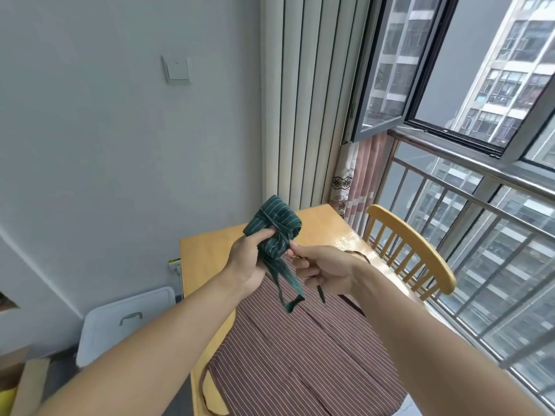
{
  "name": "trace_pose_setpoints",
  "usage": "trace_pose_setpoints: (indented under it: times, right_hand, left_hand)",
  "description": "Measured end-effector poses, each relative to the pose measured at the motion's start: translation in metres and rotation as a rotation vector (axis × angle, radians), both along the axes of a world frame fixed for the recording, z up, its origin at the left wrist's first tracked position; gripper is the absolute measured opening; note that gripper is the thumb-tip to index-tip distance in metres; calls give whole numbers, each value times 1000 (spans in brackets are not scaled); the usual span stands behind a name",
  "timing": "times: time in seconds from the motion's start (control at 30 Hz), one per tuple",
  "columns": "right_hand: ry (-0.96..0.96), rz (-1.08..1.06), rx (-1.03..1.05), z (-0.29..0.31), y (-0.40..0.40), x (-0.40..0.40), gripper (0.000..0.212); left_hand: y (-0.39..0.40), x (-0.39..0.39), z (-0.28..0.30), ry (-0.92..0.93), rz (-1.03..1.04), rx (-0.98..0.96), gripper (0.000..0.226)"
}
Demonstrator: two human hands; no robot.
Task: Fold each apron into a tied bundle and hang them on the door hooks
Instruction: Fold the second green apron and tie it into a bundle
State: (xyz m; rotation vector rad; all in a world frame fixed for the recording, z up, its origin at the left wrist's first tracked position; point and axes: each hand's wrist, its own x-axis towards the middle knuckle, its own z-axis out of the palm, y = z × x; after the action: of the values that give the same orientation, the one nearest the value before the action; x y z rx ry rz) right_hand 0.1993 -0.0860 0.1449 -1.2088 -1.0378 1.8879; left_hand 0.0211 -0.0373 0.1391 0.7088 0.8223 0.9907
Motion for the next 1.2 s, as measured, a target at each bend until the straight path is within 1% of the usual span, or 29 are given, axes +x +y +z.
trace_pose_setpoints:
  times: [0.1,0.13,0.2,0.23,0.3,0.43,0.5,0.57,0.67,0.77,0.83,0.87,0.93,1.0,1.03,1.1,1.17,1.2]
  right_hand:
    - [-77,82,25,1,4,15,19]
    - [-103,93,16,1,4,19,17]
    - [-138,99,-22,-2,5,20,14]
    - [-146,86,-49,-4,5,19,15]
    - [-130,44,-113,-12,5,14,19]
    - [-96,-39,-222,-30,5,-1,32]
    - [-120,-50,-263,-36,7,-5,26]
    - [-117,3,-304,-39,8,-6,22]
    - [-81,122,-343,-40,9,-9,26]
    - [-2,204,-345,-43,11,-19,29]
    - [46,216,-350,-53,12,-25,26]
    - [44,191,-359,-61,12,-30,24]
    - [29,68,-380,-77,11,-43,17]
    - [16,-80,-384,-90,9,-57,15]
    - [9,-151,-388,-99,10,-65,14]
    - [-31,-306,-358,-114,7,-74,13]
    - [-116,-473,-327,-134,3,-84,17]
    - [-163,-544,-310,-144,2,-89,18]
  left_hand:
    - [-2,-13,-5,-36,-224,98,25]
    - [-1,-18,-8,-46,-300,145,26]
    - [3,-28,-15,-40,-438,245,38]
    - [4,-32,-18,-3,-477,289,46]
    - [5,-37,-23,98,-497,355,52]
    - [-1,-43,-24,300,-564,484,44]
    - [-2,-48,-25,402,-588,530,45]
    - [0,-53,-27,487,-618,568,46]
    - [2,-63,-37,665,-652,691,46]
    - [6,-75,-62,879,-585,875,46]
    - [9,-83,-81,999,-494,1051,44]
    - [11,-87,-90,1061,-448,1131,45]
    - [13,-93,-104,1185,-393,1266,55]
    - [17,-97,-112,1277,-401,1368,65]
    - [20,-100,-118,1317,-443,1399,69]
    - [21,-103,-125,1357,-562,1410,74]
    - [19,-104,-135,1357,-738,1348,75]
    - [18,-103,-142,1331,-790,1298,74]
